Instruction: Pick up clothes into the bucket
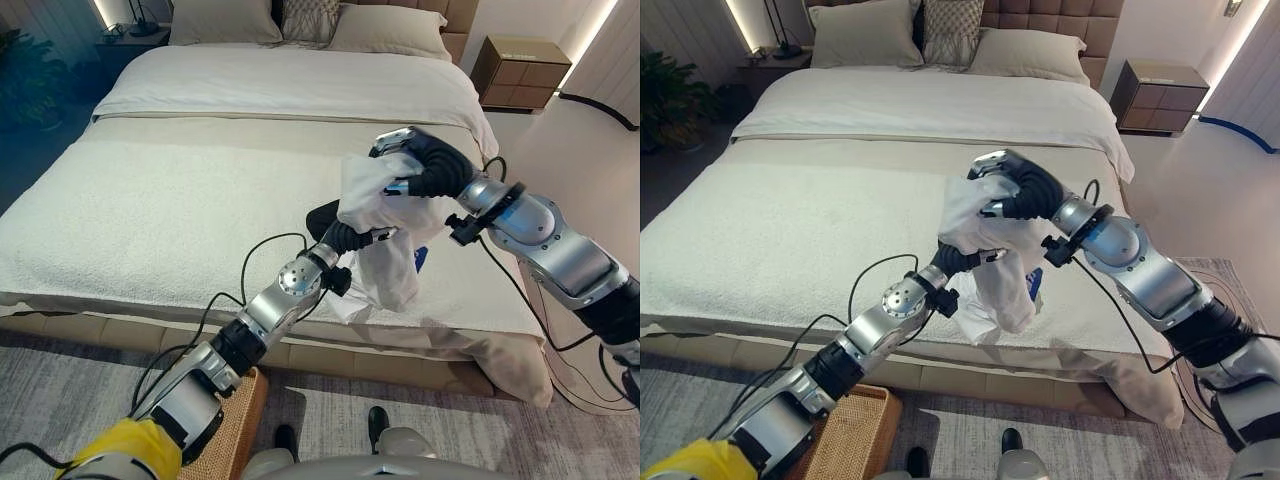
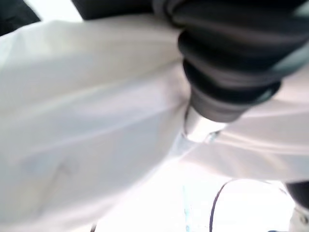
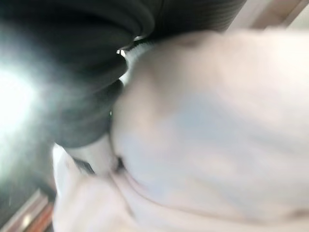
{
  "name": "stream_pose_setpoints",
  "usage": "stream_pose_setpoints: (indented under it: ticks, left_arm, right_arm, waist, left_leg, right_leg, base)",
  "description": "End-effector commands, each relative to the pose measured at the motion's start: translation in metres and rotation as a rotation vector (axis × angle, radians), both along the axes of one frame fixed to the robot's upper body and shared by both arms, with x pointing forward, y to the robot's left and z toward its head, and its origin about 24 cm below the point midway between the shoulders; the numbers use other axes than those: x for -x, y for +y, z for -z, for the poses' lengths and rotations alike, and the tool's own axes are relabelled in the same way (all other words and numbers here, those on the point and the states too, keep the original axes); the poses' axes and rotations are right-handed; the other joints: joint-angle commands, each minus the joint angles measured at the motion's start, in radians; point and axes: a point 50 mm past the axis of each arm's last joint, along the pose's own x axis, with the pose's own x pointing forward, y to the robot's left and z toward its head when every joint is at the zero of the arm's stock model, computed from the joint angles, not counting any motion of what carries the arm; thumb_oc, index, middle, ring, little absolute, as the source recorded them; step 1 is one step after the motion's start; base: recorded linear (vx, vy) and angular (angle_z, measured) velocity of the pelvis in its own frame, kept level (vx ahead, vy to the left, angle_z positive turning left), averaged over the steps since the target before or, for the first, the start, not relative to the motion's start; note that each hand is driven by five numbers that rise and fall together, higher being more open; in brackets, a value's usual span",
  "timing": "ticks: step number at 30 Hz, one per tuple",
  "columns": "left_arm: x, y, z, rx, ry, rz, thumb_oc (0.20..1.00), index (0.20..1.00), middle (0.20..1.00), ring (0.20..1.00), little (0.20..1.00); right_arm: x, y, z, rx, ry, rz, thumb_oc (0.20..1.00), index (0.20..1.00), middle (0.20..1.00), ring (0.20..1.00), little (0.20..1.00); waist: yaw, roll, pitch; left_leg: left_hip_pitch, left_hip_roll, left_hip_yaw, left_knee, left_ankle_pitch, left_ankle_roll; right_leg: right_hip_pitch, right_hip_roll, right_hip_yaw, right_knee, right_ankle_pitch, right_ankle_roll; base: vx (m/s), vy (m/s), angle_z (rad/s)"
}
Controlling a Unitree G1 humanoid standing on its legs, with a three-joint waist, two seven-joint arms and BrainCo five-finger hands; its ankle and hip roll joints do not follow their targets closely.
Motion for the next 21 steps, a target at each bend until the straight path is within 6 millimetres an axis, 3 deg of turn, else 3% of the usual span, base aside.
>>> stream_pose_setpoints:
  ticks: [1, 4, 5, 7, 8, 9, 10, 11, 12, 15, 21]
  left_arm:
    - [0.001, -0.002, -0.002, 0.107, 0.038, -0.011, 0.2, 0.2, 0.2, 0.2, 0.2]
    - [0.014, 0.012, 0.015, 0.215, 0.15, -0.063, 0.2, 0.2, 0.2, 0.2, 0.2]
    - [0.015, 0.012, 0.016, 0.214, 0.151, -0.062, 0.2, 0.2, 0.2, 0.2, 0.2]
    - [0.023, 0.028, 0.027, 0.234, 0.187, -0.101, 0.2, 0.2, 0.2, 0.2, 0.2]
    - [0.023, 0.028, 0.027, 0.233, 0.189, -0.1, 0.2, 0.2, 0.2, 0.2, 0.2]
    - [0.029, 0.043, 0.032, 0.239, 0.194, -0.141, 0.2, 0.2, 0.2, 0.2, 0.2]
    - [0.031, 0.047, 0.033, 0.241, 0.19, -0.156, 0.2, 0.2, 0.2, 0.2, 0.2]
    - [0.032, 0.061, 0.033, 0.254, 0.177, -0.205, 0.2, 0.2, 0.2, 0.2, 0.2]
    - [0.033, 0.061, 0.034, 0.253, 0.178, -0.205, 0.2, 0.2, 0.2, 0.2, 0.2]
    - [0.037, 0.088, 0.033, 0.273, 0.151, -0.3, 0.2, 0.2, 0.2, 0.2, 0.2]
    - [0.057, 0.146, 0.029, 0.278, 0.07, -0.526, 0.2, 0.2, 0.2, 0.2, 0.2]
  right_arm:
    - [0.013, -0.002, -0.034, -0.179, -0.169, -0.03, 1.0, 1.0, 1.0, 1.0, 1.0]
    - [0.016, -0.032, 0.004, -0.362, -0.082, 0.139, 1.0, 1.0, 1.0, 1.0, 1.0]
    - [0.016, -0.032, 0.005, -0.363, -0.081, 0.141, 1.0, 1.0, 1.0, 1.0, 1.0]
    - [0.022, -0.051, 0.035, -0.442, 0.0, 0.257, 1.0, 1.0, 1.0, 1.0, 1.0]
    - [0.023, -0.051, 0.035, -0.442, 0.001, 0.258, 1.0, 1.0, 1.0, 1.0, 1.0]
    - [0.032, -0.066, 0.061, -0.515, 0.073, 0.351, 1.0, 1.0, 1.0, 1.0, 1.0]
    - [0.034, -0.067, 0.067, -0.529, 0.091, 0.362, 1.0, 1.0, 1.0, 1.0, 1.0]
    - [0.041, -0.075, 0.089, -0.589, 0.145, 0.445, 1.0, 1.0, 1.0, 1.0, 1.0]
    - [0.042, -0.075, 0.089, -0.589, 0.146, 0.446, 1.0, 1.0, 1.0, 1.0, 1.0]
    - [0.054, -0.082, 0.121, -0.651, 0.237, 0.54, 1.0, 1.0, 1.0, 1.0, 1.0]
    - [0.084, -0.098, 0.19, -0.596, 0.473, 0.754, 1.0, 1.0, 1.0, 1.0, 1.0]
  waist:
    - [0.002, -0.049, -0.041]
    - [0.003, -0.045, -0.034]
    - [0.005, -0.046, -0.035]
    - [0.007, -0.046, -0.034]
    - [0.008, -0.046, -0.035]
    - [0.008, -0.046, -0.034]
    - [0.01, -0.047, -0.033]
    - [0.011, -0.046, -0.032]
    - [0.011, -0.047, -0.033]
    - [0.013, -0.046, -0.03]
    - [0.026, -0.048, -0.009]
  left_leg:
    - [-0.04, -0.016, -0.01, 0.06, -0.069, -0.005]
    - [-0.046, -0.019, -0.016, 0.063, -0.073, 0.001]
    - [-0.046, -0.019, -0.016, 0.064, -0.073, 0.001]
    - [-0.049, -0.02, -0.019, 0.067, -0.077, 0.004]
    - [-0.05, -0.02, -0.019, 0.068, -0.077, 0.004]
    - [-0.051, -0.022, -0.021, 0.068, -0.08, 0.007]
    - [-0.054, -0.022, -0.022, 0.07, -0.081, 0.007]
    - [-0.058, -0.023, -0.023, 0.072, -0.082, 0.008]
    - [-0.058, -0.023, -0.023, 0.073, -0.083, 0.008]
    - [-0.064, -0.024, -0.024, 0.074, -0.085, 0.01]
    - [-0.089, -0.027, -0.029, 0.09, -0.086, 0.011]
  right_leg:
    - [0.007, -0.015, -0.016, 0.059, -0.082, 0.031]
    - [0.004, -0.015, -0.021, 0.064, -0.086, 0.031]
    - [0.004, -0.015, -0.021, 0.064, -0.086, 0.031]
    - [0.003, -0.016, -0.023, 0.068, -0.091, 0.03]
    - [0.003, -0.017, -0.023, 0.068, -0.091, 0.03]
    - [0.002, -0.017, -0.025, 0.068, -0.094, 0.029]
    - [0.001, -0.017, -0.025, 0.07, -0.095, 0.029]
    - [-0.003, -0.019, -0.026, 0.073, -0.097, 0.029]
    - [-0.003, -0.019, -0.026, 0.074, -0.098, 0.029]
    - [-0.011, -0.018, -0.026, 0.078, -0.099, 0.028]
    - [-0.034, -0.018, -0.03, 0.09, -0.101, 0.026]
  base:
    - [0.0, 0.0, 0.0]
    - [0.0, 0.0, 0.0]
    - [0.0, 0.0, 0.0]
    - [0.0, 0.0, 0.0]
    - [0.0, 0.0, 0.0]
    - [0.0, 0.0, 0.0]
    - [0.0, 0.0, 0.0]
    - [0.01, -0.002, 0.06]
    - [0.0, -0.003, 0.07]
    - [0.0, 0.0, 0.01]
    - [0.0, 0.0, 0.0]
